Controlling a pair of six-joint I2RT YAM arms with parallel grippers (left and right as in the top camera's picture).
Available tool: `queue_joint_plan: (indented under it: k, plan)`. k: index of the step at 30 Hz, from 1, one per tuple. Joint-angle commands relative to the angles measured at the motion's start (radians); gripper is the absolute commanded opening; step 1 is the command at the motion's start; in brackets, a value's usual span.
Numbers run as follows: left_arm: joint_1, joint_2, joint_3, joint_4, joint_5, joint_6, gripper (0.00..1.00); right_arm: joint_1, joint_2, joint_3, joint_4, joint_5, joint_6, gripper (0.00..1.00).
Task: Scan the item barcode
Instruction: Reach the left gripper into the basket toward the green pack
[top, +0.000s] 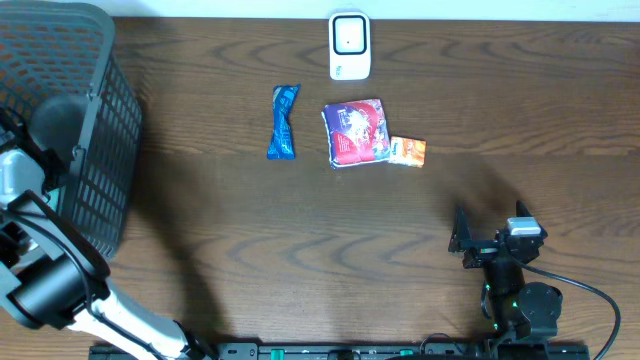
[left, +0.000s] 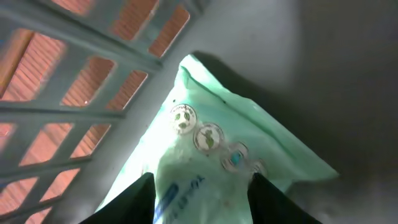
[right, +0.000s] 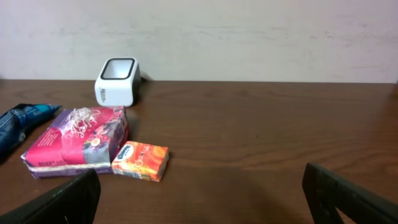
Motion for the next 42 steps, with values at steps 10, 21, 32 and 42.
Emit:
queue_joint_plan:
  k: [10,21,32,42]
  plan:
    - [0.004,-0.104,-0.010,-0.076,0.092,0.021,0.49,-0.006,-0.006,-0.004,-0.001,-0.003,-0.010,0.99]
    - [0.032,0.033,-0.026,-0.109,-0.004,0.141,0.49,-0.006,-0.006,-0.004,-0.001,-0.003,-0.010,0.99]
    - [0.121,0.063,-0.026,-0.068,0.007,0.140,0.50,-0.006,-0.006,-0.004,-0.001,-0.003,-0.010,0.99]
    - [0.143,0.063,-0.026,-0.060,0.008,0.098,0.07,-0.006,-0.006,-0.004,-0.001,-0.003,-0.010,0.99]
